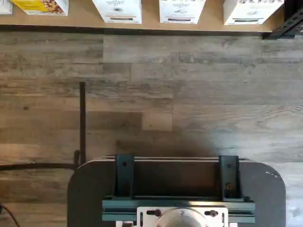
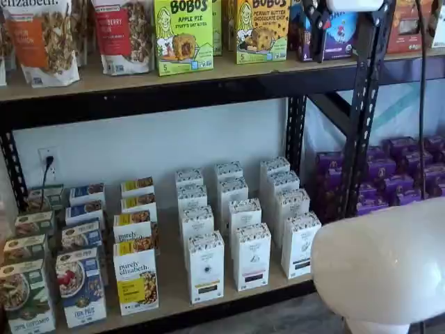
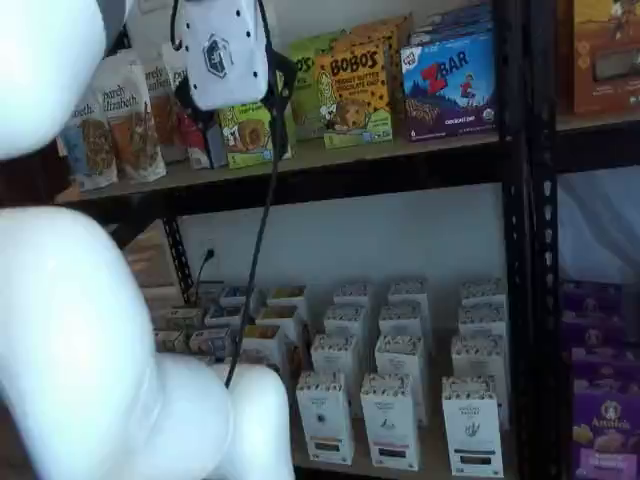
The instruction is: Pick up the white box with a yellow strip in the middle, on the bottom shelf, the fourth box from the left
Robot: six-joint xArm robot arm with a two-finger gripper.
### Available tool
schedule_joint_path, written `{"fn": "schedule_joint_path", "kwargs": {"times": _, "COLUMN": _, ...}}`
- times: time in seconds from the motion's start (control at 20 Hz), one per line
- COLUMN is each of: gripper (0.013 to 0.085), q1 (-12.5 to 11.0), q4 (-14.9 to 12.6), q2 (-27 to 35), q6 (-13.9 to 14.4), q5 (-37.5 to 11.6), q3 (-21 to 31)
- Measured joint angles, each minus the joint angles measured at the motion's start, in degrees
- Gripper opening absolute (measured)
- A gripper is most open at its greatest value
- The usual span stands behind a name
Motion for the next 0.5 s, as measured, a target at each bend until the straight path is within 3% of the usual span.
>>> {"fn": "schedule_joint_path", "kwargs": {"times": 0.5, "gripper": 0.085, "q1": 0.87, "q4": -0.78, "q2": 0.8, "q6": 0.51, "q5": 0.28, "q3": 0.2}}
